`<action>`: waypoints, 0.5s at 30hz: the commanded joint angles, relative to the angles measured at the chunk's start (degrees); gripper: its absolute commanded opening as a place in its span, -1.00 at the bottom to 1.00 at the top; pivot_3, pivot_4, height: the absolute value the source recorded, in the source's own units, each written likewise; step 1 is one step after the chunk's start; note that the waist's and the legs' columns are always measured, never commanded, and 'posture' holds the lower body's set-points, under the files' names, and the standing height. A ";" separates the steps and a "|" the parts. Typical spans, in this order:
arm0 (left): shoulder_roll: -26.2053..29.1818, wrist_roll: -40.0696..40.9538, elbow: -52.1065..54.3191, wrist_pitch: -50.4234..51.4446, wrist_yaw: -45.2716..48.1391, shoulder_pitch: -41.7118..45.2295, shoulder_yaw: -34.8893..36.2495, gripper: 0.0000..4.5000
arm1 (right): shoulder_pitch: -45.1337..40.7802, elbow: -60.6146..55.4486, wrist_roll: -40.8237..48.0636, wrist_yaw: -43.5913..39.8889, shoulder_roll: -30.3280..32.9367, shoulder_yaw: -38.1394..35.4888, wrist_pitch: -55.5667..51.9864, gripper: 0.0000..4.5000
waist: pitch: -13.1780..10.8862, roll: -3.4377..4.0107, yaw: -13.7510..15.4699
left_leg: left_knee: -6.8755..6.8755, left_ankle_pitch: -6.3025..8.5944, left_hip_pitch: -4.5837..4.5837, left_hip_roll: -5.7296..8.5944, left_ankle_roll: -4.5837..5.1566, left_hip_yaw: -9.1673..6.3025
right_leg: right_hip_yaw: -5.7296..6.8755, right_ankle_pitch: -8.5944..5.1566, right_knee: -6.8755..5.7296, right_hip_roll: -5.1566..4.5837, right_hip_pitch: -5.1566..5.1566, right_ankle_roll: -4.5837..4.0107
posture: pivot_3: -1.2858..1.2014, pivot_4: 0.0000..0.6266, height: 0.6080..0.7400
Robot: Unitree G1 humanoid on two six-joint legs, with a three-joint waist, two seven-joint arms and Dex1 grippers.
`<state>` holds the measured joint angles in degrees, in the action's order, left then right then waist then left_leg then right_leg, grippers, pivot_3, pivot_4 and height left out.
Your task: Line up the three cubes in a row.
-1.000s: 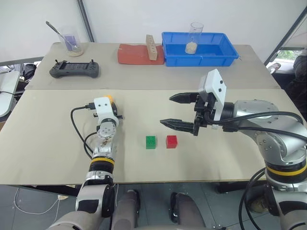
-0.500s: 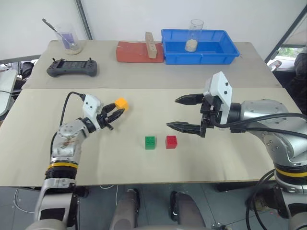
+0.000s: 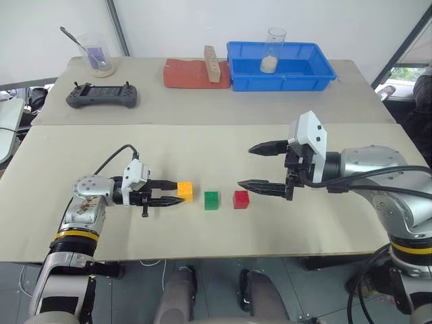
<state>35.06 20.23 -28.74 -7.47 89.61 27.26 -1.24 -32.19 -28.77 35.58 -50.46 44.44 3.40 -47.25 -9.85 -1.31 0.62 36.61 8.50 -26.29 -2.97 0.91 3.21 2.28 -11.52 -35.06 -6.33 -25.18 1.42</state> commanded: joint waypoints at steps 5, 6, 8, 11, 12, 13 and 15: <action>1.29 -0.45 -4.54 -5.68 2.89 1.81 -1.22 -0.44 | 1.40 -2.51 0.30 -0.25 1.39 -2.63 1.63 1.00 | 0.00 0.00 0.10 | 0.01 -0.01 0.00 0.00 0.02 0.00 | 0.00 0.00 -0.01 -0.01 0.01 0.00 | 0.03 -0.52 1.00; 1.59 -0.42 -5.15 -6.47 2.89 1.76 -1.68 -0.44 | 1.62 -2.62 0.28 -0.36 1.52 -2.67 1.72 1.00 | 0.00 0.00 0.10 | 0.02 0.00 0.00 0.00 0.00 0.00 | 0.00 0.00 -0.01 -0.01 0.01 0.00 | 0.03 -0.52 1.00; 2.08 -0.46 -6.49 -7.50 2.89 1.69 -2.14 -0.44 | 1.90 -2.78 0.29 -0.45 1.69 -2.72 1.75 1.00 | 0.00 0.00 0.10 | 0.04 0.01 0.00 0.00 -0.01 -0.01 | 0.00 0.00 -0.02 -0.01 0.02 0.01 | 0.03 -0.52 1.00; 2.57 -1.15 -9.47 -10.08 2.89 1.84 -2.89 -0.44 | 2.14 -2.88 0.27 -0.35 1.78 -2.63 1.91 1.00 | 0.00 0.00 0.08 | 0.05 0.03 0.00 0.00 -0.04 0.00 | 0.00 0.01 -0.02 -0.01 0.01 0.01 | 0.03 -0.52 1.00; 2.49 -1.41 -10.30 -10.93 2.89 2.02 -2.94 -0.44 | 2.15 -2.87 0.25 -0.32 1.75 -2.56 1.95 1.00 | 0.00 0.00 0.08 | 0.05 0.02 0.00 0.00 -0.04 0.00 | 0.00 0.01 -0.03 -0.01 0.01 0.01 | 0.03 -0.52 1.00; 2.34 -1.56 -10.97 -11.40 2.89 2.30 -2.95 -0.44 | 2.14 -2.81 0.23 -0.31 1.73 -2.52 2.00 1.00 | 0.00 0.00 0.08 | 0.05 0.02 0.00 0.00 -0.03 0.00 | 0.00 0.01 -0.04 -0.01 0.02 0.01 | 0.03 -0.52 1.00; 2.17 -1.66 -11.97 -11.96 2.89 2.85 -3.03 -0.44 | 2.07 -2.75 0.25 -0.29 1.69 -2.49 1.99 1.00 | 0.00 0.00 0.08 | 0.05 0.02 0.01 -0.01 -0.03 -0.01 | 0.00 0.01 -0.06 0.00 0.02 0.01 | 0.03 -0.52 1.00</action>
<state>36.65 19.16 -39.73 -18.38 92.11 29.36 -4.01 -29.93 -29.85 35.59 -50.68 45.56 2.95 -46.76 -9.85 -1.31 0.70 36.67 8.52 -26.27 -2.98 0.89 3.20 2.28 -11.51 -35.14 -6.33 -25.16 1.43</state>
